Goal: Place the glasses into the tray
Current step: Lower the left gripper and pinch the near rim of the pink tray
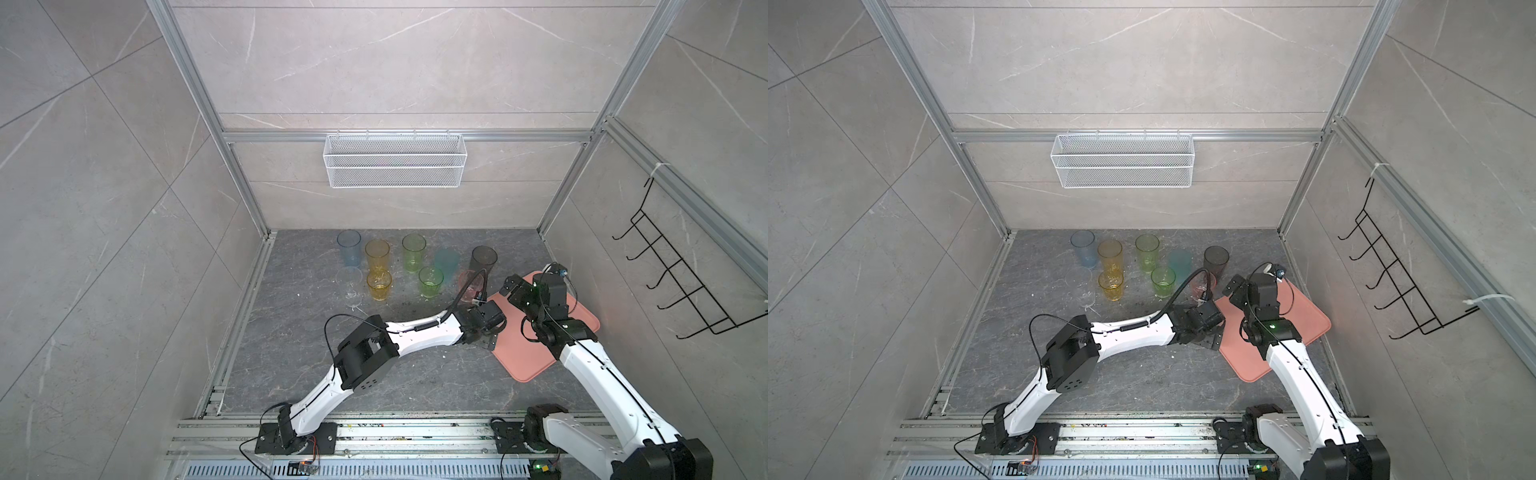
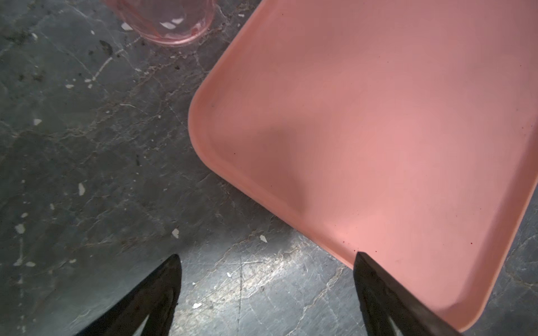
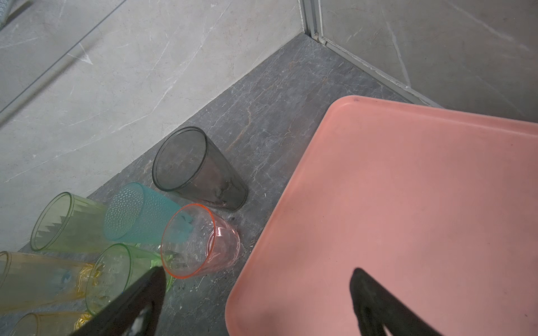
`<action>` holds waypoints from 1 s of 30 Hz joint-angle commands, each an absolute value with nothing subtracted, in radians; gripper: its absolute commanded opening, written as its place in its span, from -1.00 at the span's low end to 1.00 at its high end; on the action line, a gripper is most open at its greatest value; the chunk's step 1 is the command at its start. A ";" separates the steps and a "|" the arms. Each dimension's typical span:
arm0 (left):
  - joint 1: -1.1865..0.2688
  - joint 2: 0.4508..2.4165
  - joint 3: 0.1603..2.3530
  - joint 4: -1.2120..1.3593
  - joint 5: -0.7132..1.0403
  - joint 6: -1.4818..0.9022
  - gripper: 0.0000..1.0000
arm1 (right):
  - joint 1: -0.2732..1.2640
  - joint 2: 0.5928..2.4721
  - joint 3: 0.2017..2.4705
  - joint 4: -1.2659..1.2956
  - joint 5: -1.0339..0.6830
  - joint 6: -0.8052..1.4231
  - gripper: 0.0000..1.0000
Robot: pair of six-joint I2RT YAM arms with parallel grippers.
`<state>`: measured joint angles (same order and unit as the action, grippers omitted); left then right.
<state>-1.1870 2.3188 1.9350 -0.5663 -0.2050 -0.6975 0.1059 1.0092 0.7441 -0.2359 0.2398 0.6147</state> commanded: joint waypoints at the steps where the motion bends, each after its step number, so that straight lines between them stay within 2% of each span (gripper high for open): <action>1: -1.200 2.371 2.011 -0.599 -0.184 -0.712 0.81 | 0.103 1.019 0.752 -0.252 0.239 0.627 1.00; 4: -1.209 2.407 2.064 -0.630 -0.187 -0.707 0.77 | 0.103 1.022 0.752 -0.252 0.238 0.628 1.00; 13: -1.218 2.464 2.130 -0.677 -0.169 -0.716 0.36 | 0.102 1.037 0.756 -0.253 0.224 0.625 1.00; 19: -1.217 2.476 2.136 -0.691 -0.167 -0.730 0.19 | 0.102 1.047 0.760 -0.255 0.219 0.625 1.00; 30: -1.215 2.499 2.155 -0.722 -0.161 -0.756 0.14 | 0.103 1.060 0.765 -0.259 0.212 0.621 1.00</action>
<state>-1.2133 2.4676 2.1239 -0.6743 -0.1722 -0.7345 0.1059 1.0542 0.7441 -0.2363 0.2203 0.6144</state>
